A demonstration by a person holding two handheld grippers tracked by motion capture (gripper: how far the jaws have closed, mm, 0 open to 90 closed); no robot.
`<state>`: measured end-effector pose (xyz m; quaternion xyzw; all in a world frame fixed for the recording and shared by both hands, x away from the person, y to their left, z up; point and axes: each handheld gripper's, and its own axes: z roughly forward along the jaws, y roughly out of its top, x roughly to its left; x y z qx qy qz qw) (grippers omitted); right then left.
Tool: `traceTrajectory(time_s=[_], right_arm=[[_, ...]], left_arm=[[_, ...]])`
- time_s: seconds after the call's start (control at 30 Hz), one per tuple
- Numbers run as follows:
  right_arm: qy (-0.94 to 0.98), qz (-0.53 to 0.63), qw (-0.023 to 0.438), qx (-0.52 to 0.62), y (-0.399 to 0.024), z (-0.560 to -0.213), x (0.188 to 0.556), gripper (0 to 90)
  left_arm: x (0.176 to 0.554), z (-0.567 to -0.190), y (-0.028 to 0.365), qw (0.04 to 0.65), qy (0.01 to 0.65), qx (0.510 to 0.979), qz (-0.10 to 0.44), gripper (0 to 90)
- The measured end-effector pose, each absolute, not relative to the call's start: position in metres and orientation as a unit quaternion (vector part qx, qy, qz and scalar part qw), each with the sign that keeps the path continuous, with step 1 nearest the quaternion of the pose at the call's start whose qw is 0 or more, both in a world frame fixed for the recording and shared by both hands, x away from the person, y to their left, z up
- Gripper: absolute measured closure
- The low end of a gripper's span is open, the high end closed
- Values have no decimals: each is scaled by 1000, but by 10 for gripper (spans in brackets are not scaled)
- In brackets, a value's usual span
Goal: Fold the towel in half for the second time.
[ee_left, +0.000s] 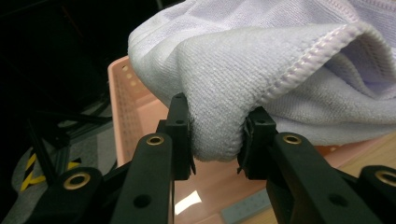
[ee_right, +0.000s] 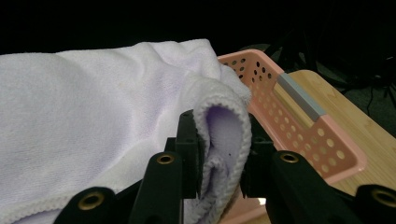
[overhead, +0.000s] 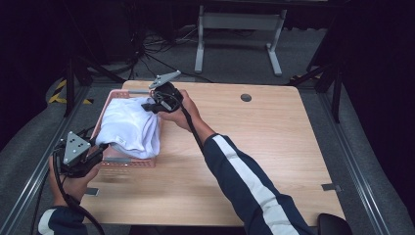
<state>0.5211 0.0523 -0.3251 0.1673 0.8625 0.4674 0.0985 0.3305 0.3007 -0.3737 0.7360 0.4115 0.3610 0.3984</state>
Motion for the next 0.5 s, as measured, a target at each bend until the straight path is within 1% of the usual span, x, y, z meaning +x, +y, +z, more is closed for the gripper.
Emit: traceTrajectory(time_s=[0.2,0.37,0.5], right_arm=[[863,464,100,171,68,-332,527,734],[866,457,110,171,80,-336,530,733],[867,454,106,178,84,-343,534,731]], left_arm=[[335,-382,308,389,428,731,361,702],[342,-388,311,383,441,728,359,701],[349,-394,314,370,450,731,355,700]])
